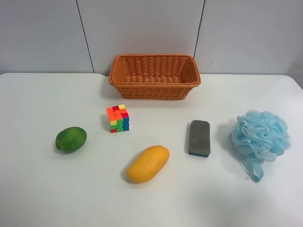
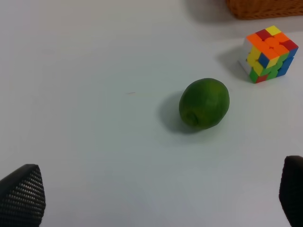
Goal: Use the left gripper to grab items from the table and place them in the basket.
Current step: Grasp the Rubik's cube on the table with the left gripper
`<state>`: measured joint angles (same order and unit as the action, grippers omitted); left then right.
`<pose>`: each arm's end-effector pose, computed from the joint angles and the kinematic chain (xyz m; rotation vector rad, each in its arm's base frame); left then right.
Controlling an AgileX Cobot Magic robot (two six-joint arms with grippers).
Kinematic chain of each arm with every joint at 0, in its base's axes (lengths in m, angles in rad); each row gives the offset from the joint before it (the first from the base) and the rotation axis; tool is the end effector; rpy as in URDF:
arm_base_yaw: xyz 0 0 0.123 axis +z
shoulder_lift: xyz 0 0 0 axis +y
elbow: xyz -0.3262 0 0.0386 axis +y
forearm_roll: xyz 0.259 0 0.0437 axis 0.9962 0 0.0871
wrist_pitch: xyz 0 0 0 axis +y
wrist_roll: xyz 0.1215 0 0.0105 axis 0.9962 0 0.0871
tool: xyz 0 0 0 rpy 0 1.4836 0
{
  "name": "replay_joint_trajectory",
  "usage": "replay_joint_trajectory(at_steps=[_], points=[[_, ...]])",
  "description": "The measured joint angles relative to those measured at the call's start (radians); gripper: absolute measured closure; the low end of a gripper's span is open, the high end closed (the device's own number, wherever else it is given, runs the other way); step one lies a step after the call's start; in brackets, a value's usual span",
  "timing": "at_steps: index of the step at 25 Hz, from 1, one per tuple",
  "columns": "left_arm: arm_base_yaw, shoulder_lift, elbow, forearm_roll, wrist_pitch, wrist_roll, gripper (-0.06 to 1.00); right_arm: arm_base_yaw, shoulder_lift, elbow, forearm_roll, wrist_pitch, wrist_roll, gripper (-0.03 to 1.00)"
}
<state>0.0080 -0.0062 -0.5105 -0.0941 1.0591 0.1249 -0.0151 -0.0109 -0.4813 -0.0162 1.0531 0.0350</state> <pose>-0.0135 -0.0101 0.2722 0.1233 2.0188 -0.0281 -0.0106 -0.0016 0.2632 0.0518 2.0437 -0.0070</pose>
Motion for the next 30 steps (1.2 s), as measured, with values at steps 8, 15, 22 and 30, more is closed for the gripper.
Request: replay_joint_trajectory(at_steps=[8,15,22,30], points=[[0.000,0.000,0.000,0.000,0.000,0.001,-0.05,0.000,0.000,0.000,0.000,0.000,0.000,-0.03],[0.000,0.000,0.000,0.000,0.000,0.001,-0.05,0.000,0.000,0.000,0.000,0.000,0.000,-0.03],[0.000,0.177,-0.083,0.003,0.014,-0.032,-0.05,0.000,0.000,0.000,0.000,0.000,0.000,-0.03],[0.001,0.619,-0.317,0.019,0.018,-0.057,-0.05,0.000,0.000,0.000,0.000,0.000,0.000,-0.03]])
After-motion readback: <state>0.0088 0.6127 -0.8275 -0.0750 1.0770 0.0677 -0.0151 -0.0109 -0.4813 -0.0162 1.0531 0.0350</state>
